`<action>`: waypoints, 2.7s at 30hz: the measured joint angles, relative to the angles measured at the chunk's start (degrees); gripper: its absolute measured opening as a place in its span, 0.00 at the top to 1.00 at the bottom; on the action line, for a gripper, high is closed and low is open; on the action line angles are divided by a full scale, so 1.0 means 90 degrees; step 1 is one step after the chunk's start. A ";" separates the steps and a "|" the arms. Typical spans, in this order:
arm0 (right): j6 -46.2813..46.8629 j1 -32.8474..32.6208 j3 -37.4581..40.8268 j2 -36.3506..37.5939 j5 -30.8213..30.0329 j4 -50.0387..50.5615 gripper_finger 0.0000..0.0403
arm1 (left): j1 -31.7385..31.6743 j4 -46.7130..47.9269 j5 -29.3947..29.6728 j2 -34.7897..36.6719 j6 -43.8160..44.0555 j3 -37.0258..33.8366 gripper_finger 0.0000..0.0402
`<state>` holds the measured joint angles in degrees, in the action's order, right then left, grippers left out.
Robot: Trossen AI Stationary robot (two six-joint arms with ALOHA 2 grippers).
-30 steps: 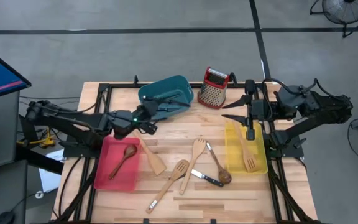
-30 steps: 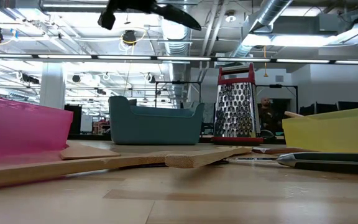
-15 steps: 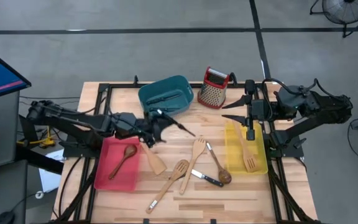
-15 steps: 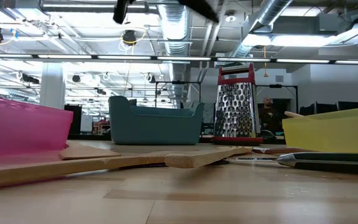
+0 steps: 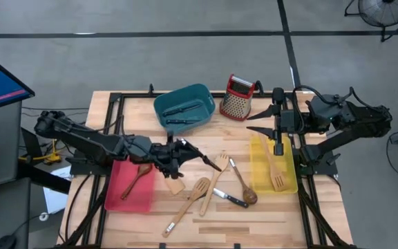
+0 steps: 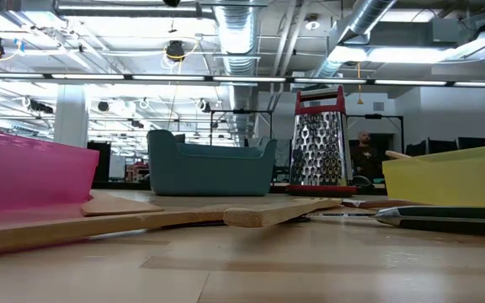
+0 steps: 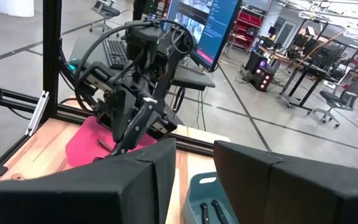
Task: Pick & Place Kitchen Items
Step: Put the black table knife into the blue bin
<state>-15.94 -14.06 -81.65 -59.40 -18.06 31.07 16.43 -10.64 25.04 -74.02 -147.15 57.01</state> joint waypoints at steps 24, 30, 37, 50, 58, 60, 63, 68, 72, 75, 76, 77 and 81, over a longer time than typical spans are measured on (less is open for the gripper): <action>0.0165 0.0002 0.0000 0.0000 0.0000 0.0026 0.70 | -0.4083 -0.0507 0.0885 0.0017 1.1879 -0.1164 0.83; 0.0146 0.0002 0.0000 0.0000 0.0000 0.0029 0.70 | -0.4178 -0.0452 -0.0189 0.0017 1.3374 -0.1671 0.83; 0.0095 0.0005 0.0000 -0.0035 0.0000 0.0028 0.70 | -0.4364 -0.0452 -0.0466 -0.0103 1.4059 -0.1969 0.83; 0.0107 0.0014 -0.0003 -0.0264 0.0000 0.0012 0.70 | -0.4393 -0.0650 -0.0571 -0.1451 1.4536 -0.1966 0.83; -0.0031 0.0036 0.0005 -0.0318 0.0002 0.0041 0.70 | -0.4483 -0.0723 -0.0758 -0.1580 1.5085 -0.1964 0.83; -0.0056 0.0036 0.0005 -0.0318 0.0002 0.0030 0.70 | -0.4570 -0.0716 -0.0821 -0.1581 1.5360 -0.1916 0.83; -0.0056 0.0036 0.0005 -0.0318 0.0002 0.0021 0.70 | -0.4698 -0.0733 -0.0844 -0.1581 1.5636 -0.1726 0.83; -0.0056 0.0036 0.0005 -0.0318 0.0002 0.0021 0.70 | -0.4927 -0.0470 -0.1231 -0.1579 1.5906 -0.1386 0.83; -0.0056 0.0036 0.0002 -0.0318 0.0002 0.0024 0.70 | -0.5003 0.0236 -0.1562 -0.1579 1.6022 -0.1192 0.83; -0.0060 0.0036 0.0002 -0.0318 0.0001 0.0024 0.70 | -0.5003 0.0592 -0.1585 -0.1579 1.6021 -0.1156 0.83; -0.0066 0.0036 0.0002 -0.0318 0.0000 0.0024 0.70 | -0.5003 0.0681 -0.1601 -0.1579 1.6021 -0.1156 0.83; -0.0078 0.0036 0.0002 -0.0318 0.0000 0.0024 0.70 | -0.5003 0.0744 -0.1613 -0.1579 1.6021 -0.1156 0.83; -0.0126 0.0036 0.0002 -0.0318 0.0000 0.0024 0.70 | -0.5003 0.0749 -0.1719 -0.1579 1.6211 -0.1156 0.83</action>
<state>-17.08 -13.74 -81.62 -62.26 -18.06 31.29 -28.60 -3.90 9.57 -88.23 -1.24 46.61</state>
